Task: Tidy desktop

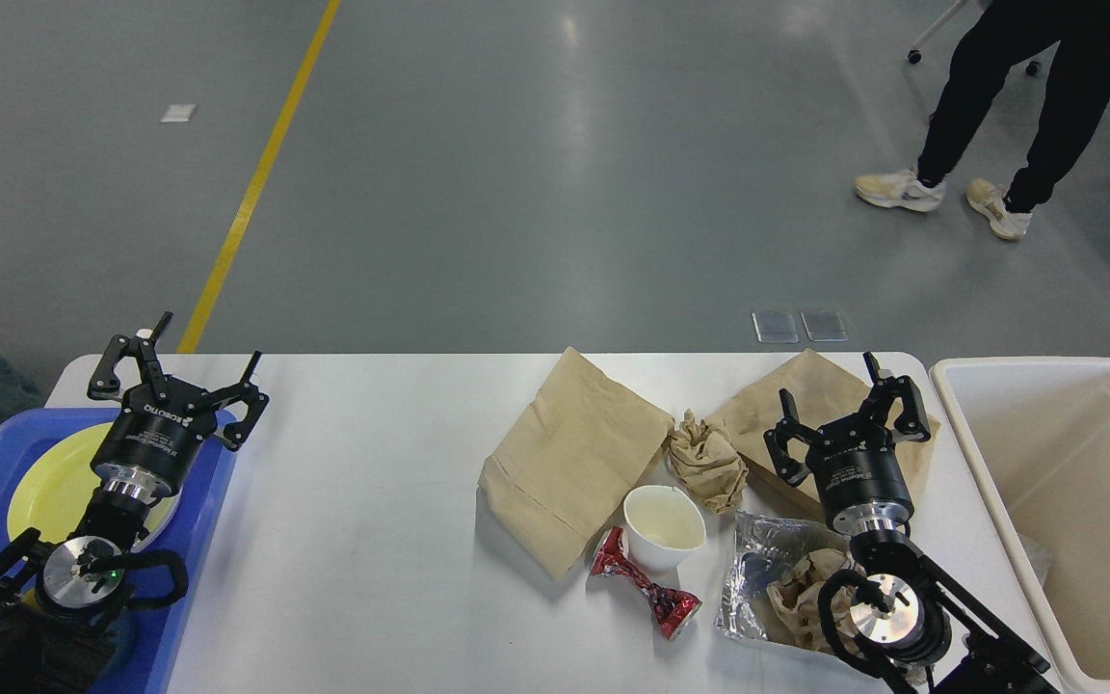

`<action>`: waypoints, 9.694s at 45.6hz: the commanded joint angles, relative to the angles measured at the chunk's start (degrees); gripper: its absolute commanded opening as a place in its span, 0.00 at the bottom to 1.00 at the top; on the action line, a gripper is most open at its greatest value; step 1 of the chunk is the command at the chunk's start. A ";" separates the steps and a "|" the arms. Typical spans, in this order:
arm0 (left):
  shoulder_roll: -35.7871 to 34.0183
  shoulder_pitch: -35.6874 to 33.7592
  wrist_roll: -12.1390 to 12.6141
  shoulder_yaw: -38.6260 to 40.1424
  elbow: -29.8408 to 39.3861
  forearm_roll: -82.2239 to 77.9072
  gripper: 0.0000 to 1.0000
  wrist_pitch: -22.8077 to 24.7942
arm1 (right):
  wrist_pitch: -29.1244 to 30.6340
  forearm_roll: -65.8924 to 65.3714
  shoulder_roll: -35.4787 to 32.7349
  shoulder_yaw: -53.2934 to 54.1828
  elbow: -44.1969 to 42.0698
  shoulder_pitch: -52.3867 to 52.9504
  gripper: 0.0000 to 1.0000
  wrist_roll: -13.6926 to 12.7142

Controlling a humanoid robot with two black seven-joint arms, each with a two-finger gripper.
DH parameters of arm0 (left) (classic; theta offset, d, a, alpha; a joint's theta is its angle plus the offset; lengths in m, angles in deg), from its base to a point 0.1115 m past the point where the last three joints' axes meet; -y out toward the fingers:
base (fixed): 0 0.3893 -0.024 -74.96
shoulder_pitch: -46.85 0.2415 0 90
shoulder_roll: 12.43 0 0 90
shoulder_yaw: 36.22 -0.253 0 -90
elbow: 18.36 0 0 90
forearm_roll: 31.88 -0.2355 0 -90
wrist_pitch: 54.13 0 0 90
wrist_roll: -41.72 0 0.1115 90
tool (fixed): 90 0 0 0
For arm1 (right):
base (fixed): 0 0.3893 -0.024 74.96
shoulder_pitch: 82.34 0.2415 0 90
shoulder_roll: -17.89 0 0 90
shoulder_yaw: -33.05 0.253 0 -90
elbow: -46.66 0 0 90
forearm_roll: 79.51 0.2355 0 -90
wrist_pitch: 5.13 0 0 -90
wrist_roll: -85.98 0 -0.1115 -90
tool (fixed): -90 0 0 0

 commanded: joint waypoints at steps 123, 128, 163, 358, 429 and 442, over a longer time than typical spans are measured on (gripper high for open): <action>0.59 2.29 -5.06 -1.70 3.29 2.84 0.96 0.69 | 1.76 3.59 -6.07 13.26 -1.98 5.18 1.00 0.00; 0.59 2.29 -4.97 -1.70 3.29 2.84 0.96 0.69 | 1.15 7.99 -6.59 14.41 -3.30 5.98 1.00 0.00; 0.59 2.29 -4.97 -1.70 3.29 2.84 0.96 0.69 | 1.41 8.61 -8.53 6.95 -9.20 3.78 1.00 0.00; 0.59 2.29 -4.97 -1.52 3.29 2.84 0.96 0.69 | 36.30 12.13 -10.98 -139.75 36.51 135.53 1.00 -36.03; 0.59 2.29 -4.97 -1.52 3.29 2.84 0.96 0.78 | 8.71 26.37 10.54 -116.89 -11.30 75.51 1.00 -35.33; 0.59 2.29 -4.97 -1.43 3.29 2.84 0.96 0.78 | 2.82 26.37 11.42 -117.16 -16.49 66.36 1.00 -35.42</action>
